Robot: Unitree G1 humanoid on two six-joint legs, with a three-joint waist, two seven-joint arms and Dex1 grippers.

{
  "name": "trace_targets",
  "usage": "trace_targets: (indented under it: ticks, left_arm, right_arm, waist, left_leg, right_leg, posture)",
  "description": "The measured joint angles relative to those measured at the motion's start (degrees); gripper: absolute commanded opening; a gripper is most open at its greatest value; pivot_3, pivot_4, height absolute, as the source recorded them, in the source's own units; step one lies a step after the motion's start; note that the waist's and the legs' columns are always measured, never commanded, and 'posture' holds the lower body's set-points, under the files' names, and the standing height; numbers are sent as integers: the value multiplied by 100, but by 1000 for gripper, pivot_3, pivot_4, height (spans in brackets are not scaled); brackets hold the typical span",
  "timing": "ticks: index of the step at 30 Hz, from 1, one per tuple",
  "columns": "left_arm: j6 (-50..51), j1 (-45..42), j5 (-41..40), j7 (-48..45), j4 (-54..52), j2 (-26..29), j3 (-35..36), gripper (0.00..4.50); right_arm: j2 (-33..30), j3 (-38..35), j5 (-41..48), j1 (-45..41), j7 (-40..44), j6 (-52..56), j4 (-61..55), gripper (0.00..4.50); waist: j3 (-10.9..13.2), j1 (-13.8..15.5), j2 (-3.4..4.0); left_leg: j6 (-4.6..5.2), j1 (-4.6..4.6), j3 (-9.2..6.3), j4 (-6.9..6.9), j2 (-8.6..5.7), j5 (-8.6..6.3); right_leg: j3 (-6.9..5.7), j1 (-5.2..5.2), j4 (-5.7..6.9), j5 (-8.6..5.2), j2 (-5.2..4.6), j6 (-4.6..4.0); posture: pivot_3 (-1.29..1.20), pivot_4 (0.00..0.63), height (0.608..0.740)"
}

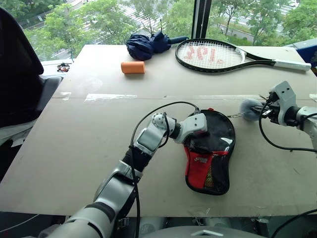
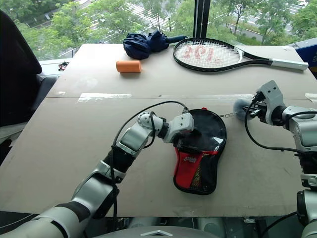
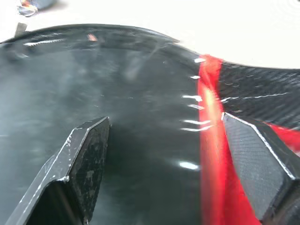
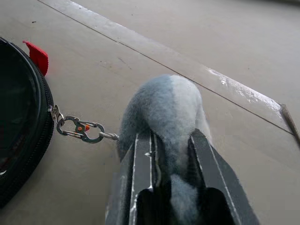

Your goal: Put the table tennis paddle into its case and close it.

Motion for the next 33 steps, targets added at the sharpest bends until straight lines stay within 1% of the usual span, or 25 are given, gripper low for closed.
trace_targets:
  ticks: [3,6,13,18,23,25,30,33]
  left_arm:
    - [215,204,-7,197,-388,80,-140,3881]
    - [399,293,-25,355,-621,127,-203,3881]
    - [656,531,-253,745,-911,131,-207,3881]
    - [763,661,-444,980,-994,144,-204,3881]
    - [780,684,-571,1105,-975,151,-207,3881]
    - [782,676,-638,1131,-941,153,-206,3881]
    - [782,660,-696,1167,-898,162,-216,3881]
    - [782,655,-742,1194,-878,163,-219,3881]
  right_arm:
    - [-192,-36,58,171,79,124,-192,71]
    - [-307,-223,169,433,144,307,-461,71]
    - [-565,-1129,809,1290,148,1283,-1712,71]
    - [-716,-2151,1429,2459,283,2066,-2678,71]
    - [-813,-2851,1804,3402,456,2495,-3328,71]
    - [-799,-3042,2032,3879,552,2715,-3697,71]
    - [-602,-3277,2598,4600,595,3045,-4577,71]
    - [-500,-3415,3081,5233,705,3171,-5229,71]
  waist:
    - [-2,21,2]
    - [-5,30,8]
    - [-14,120,24]
    - [-19,173,31]
    - [-32,171,53]
    - [-35,174,58]
    - [-39,174,60]
    - [-39,177,59]
  left_leg:
    - [0,1,-2,0,0,0]
    - [0,2,-1,-1,0,0]
    - [1,4,0,-1,1,-1]
    - [4,5,-5,-2,1,-2]
    - [6,8,-6,-2,2,-4]
    - [9,9,-6,-2,2,-6]
    - [13,11,-9,-2,3,-8]
    - [14,11,-10,-2,5,-8]
  right_leg:
    - [-2,1,-1,0,0,0]
    - [-1,5,-4,0,0,0]
    - [-1,9,-10,0,-1,0]
    - [-7,21,-25,0,-2,0]
    - [-9,27,-25,0,-2,0]
    - [-8,30,-28,0,-2,0]
    - [-13,36,-31,0,-2,0]
    - [-15,38,-35,0,-2,0]
  posture:
    - [0,150,723]
    - [0,150,723]
    - [0,150,723]
    - [0,150,723]
    - [0,150,723]
    - [0,150,723]
    - [0,150,723]
    - [0,150,723]
